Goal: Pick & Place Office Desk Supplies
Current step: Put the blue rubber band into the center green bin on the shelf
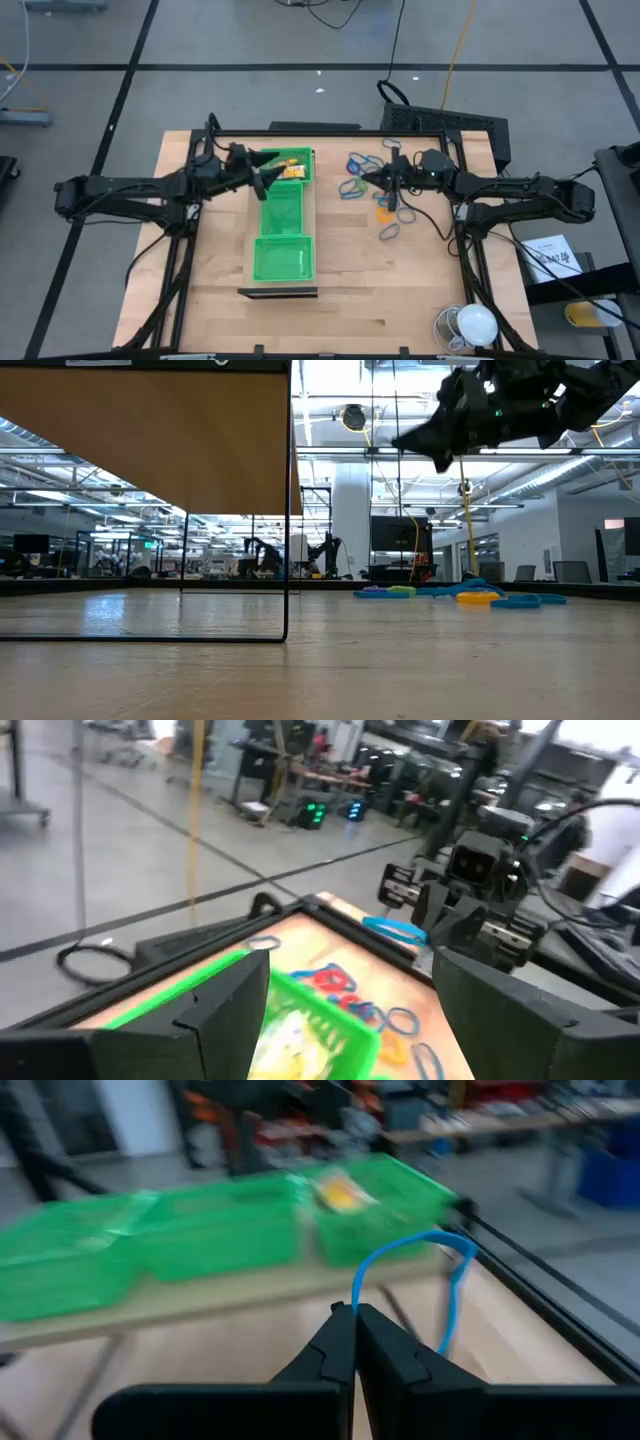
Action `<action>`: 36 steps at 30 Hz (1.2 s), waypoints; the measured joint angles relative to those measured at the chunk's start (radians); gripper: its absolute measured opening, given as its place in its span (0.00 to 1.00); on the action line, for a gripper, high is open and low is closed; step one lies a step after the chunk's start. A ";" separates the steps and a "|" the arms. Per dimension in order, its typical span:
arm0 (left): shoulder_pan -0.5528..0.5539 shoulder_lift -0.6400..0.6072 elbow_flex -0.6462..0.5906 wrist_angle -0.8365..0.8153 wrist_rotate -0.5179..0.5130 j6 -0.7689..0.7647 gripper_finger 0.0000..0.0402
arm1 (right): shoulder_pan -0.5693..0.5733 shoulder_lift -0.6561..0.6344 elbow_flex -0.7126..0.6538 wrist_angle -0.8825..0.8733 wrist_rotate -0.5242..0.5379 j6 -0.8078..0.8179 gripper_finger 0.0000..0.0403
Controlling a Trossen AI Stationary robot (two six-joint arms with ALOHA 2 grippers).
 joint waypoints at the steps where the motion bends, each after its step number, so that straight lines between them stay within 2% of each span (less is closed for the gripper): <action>1: -0.007 0.028 0.000 0.038 0.009 0.004 0.73 | 0.013 0.000 0.000 0.019 -0.020 -0.006 0.00; 7: -0.038 0.160 0.011 0.260 0.102 0.012 0.73 | 0.080 0.000 0.000 0.129 -0.097 -0.012 0.00; 12: -0.069 0.211 0.099 0.233 0.156 0.079 0.73 | 0.121 0.000 0.000 0.205 -0.149 -0.006 0.00; 16: -0.097 0.271 0.177 0.184 0.159 0.161 0.73 | 0.152 0.000 0.000 0.234 -0.172 -0.007 0.00; 23: -0.126 0.414 0.295 0.177 0.162 0.205 0.73 | 0.201 0.000 0.001 0.253 -0.173 -0.010 0.00; 28: -0.132 0.503 0.372 0.180 0.240 0.268 0.73 | 0.218 0.000 0.001 0.264 -0.173 -0.011 0.00; 36: -0.161 0.585 0.435 0.181 0.268 0.427 0.73 | 0.240 0.000 0.001 0.264 -0.173 -0.009 0.00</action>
